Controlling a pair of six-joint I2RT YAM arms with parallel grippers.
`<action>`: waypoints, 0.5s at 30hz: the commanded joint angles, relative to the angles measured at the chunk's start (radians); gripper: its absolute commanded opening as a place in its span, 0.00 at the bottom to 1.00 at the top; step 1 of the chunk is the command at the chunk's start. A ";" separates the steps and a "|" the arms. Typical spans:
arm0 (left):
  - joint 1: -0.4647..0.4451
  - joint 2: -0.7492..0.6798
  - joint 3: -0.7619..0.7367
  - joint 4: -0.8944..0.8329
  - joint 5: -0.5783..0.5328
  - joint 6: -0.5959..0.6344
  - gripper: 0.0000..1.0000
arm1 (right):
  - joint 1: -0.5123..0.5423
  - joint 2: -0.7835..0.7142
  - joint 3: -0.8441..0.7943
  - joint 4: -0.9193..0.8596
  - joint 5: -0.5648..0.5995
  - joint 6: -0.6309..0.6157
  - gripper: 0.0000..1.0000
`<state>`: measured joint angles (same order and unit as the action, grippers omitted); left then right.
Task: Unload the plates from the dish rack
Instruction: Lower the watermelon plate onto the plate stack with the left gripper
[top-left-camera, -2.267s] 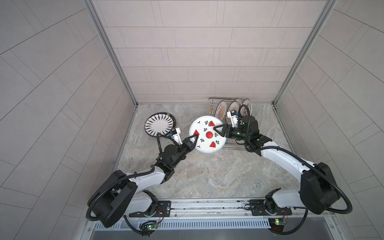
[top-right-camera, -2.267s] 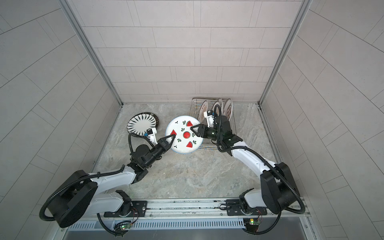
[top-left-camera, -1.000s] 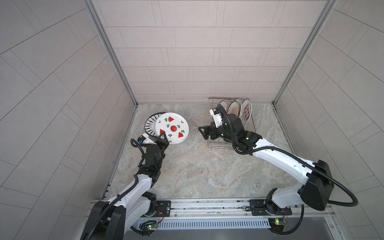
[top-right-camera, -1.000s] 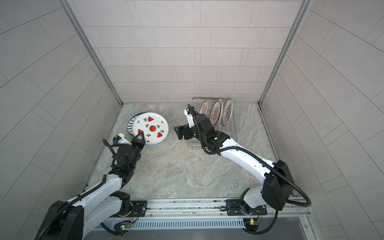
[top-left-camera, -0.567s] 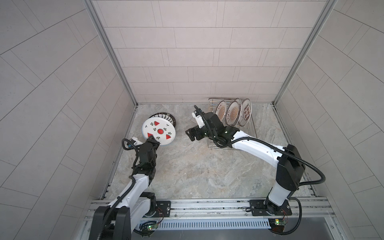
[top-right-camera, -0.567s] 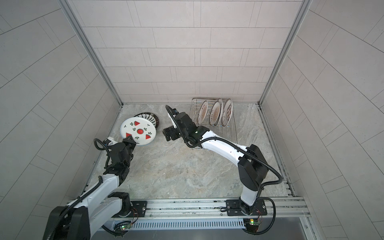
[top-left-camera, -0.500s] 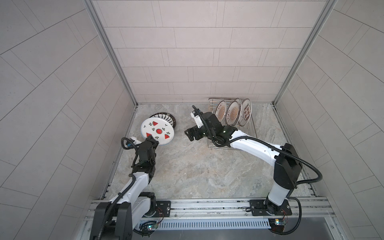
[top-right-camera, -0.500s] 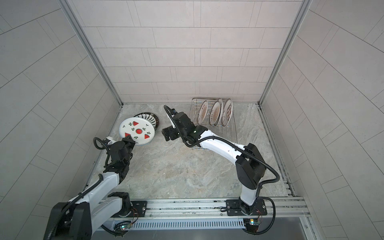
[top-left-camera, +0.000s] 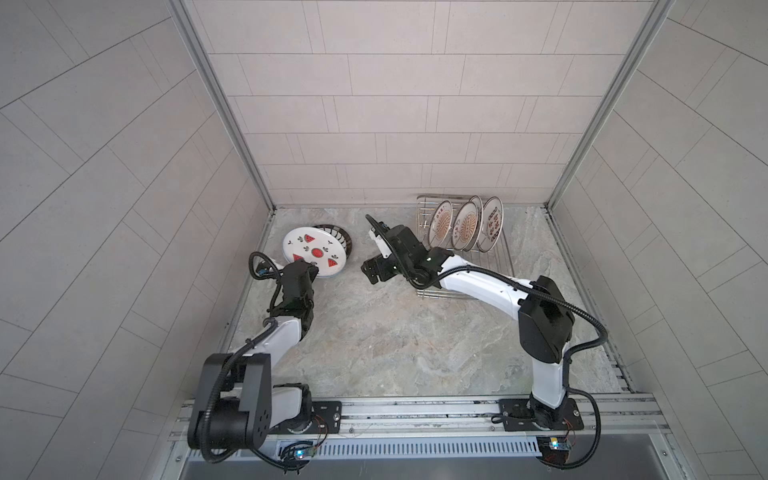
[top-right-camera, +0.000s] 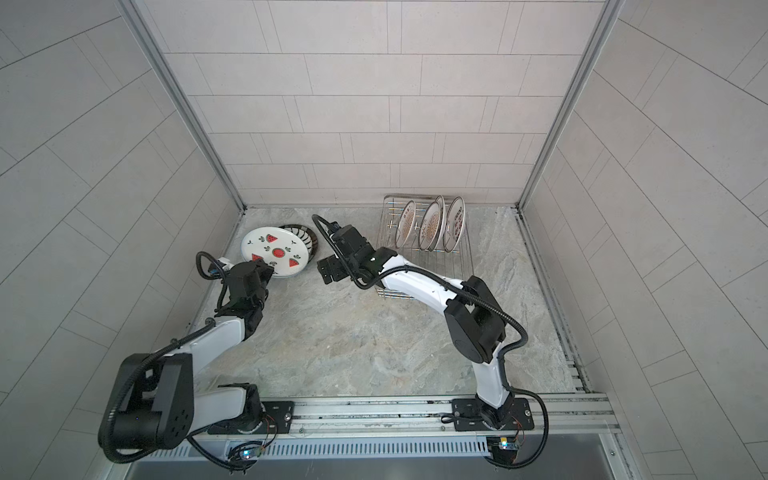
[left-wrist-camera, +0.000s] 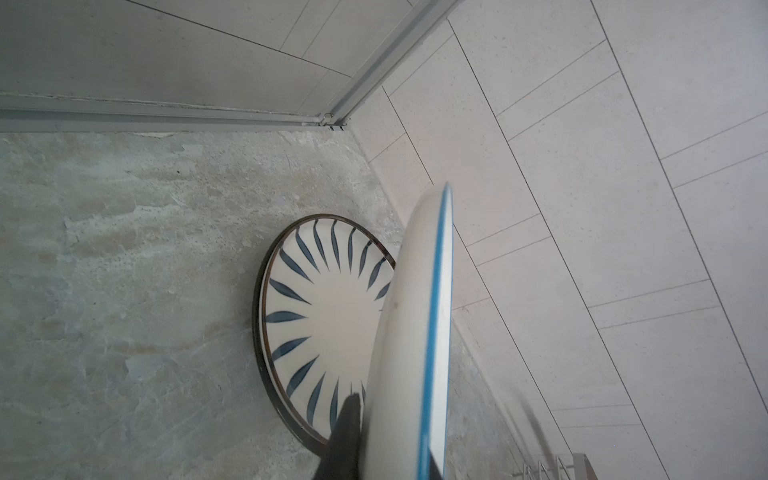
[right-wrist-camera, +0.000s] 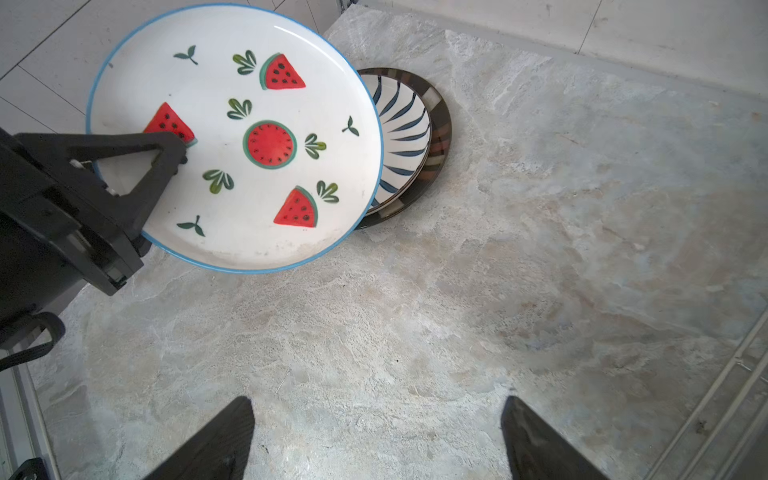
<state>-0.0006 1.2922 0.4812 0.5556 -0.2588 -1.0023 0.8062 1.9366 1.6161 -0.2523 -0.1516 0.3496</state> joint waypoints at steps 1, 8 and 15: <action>0.009 0.030 0.079 0.113 -0.075 0.013 0.00 | 0.007 0.013 0.026 -0.011 0.010 -0.017 0.95; 0.011 0.086 0.150 0.089 -0.095 0.025 0.00 | 0.008 0.048 0.067 -0.030 0.017 -0.020 0.94; 0.011 0.182 0.207 0.082 -0.109 0.041 0.00 | 0.008 0.065 0.079 -0.037 0.017 -0.024 0.94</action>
<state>0.0044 1.4666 0.6380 0.5270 -0.3279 -0.9607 0.8070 1.9934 1.6752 -0.2687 -0.1490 0.3397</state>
